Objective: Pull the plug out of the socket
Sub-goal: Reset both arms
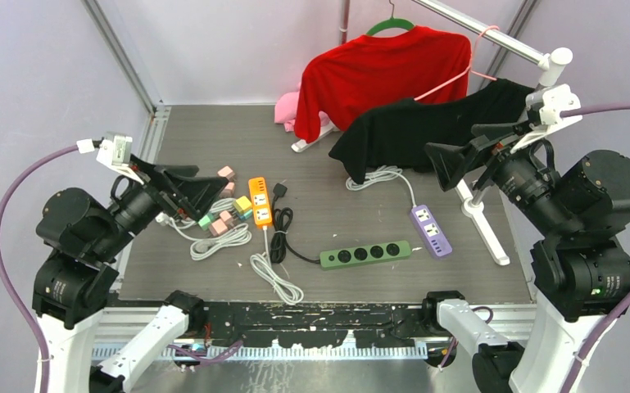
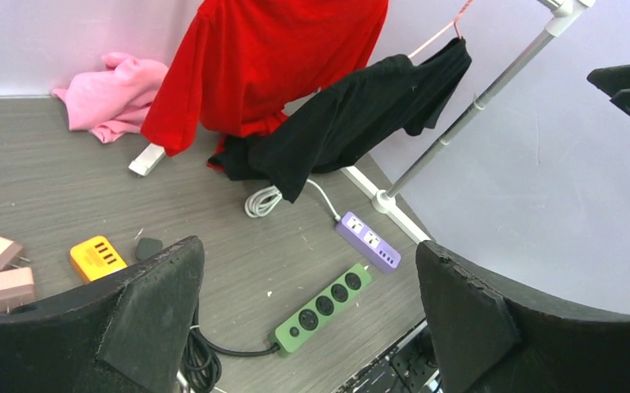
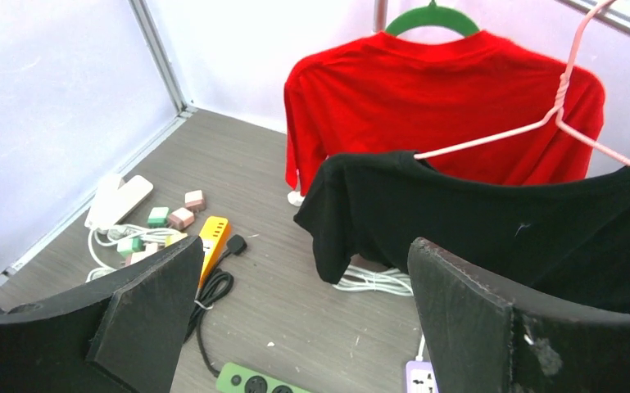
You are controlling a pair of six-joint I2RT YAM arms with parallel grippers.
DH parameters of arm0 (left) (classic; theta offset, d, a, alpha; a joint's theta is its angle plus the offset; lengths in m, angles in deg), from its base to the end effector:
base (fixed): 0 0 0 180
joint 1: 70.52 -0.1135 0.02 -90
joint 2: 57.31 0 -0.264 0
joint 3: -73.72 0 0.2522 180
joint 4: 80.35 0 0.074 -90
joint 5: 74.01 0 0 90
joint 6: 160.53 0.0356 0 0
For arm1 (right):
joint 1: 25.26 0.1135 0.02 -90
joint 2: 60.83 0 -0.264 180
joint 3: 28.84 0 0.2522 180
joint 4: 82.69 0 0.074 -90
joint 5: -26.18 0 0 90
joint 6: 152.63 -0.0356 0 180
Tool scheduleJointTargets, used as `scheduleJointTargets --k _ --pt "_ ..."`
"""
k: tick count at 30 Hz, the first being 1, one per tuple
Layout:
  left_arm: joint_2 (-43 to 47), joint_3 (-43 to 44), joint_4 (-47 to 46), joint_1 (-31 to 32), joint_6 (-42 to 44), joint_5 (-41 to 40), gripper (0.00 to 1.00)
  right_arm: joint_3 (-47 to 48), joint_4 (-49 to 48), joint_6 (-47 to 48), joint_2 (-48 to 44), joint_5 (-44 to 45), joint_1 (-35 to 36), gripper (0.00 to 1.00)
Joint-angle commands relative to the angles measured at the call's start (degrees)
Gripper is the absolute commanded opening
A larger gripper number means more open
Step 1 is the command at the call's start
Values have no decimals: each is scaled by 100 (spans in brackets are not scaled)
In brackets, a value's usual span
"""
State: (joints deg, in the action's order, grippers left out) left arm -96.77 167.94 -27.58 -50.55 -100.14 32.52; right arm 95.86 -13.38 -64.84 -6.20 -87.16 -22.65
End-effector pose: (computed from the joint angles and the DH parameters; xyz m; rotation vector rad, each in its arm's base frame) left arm 0.0621 -0.0333 0.4910 0.1047 1.6054 -0.9005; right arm 0.0591 0.0168 0.5673 -0.3273 1.5369 0.3829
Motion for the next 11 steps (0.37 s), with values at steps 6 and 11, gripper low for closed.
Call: scheduleJointTargets --k 6,11 --pt "41 120 184 -26 172 169 99 9 187 -202 93 -83 -11 100" --pt "92 22 201 -27 227 171 99 -113 141 -244 81 -108 -6 100"
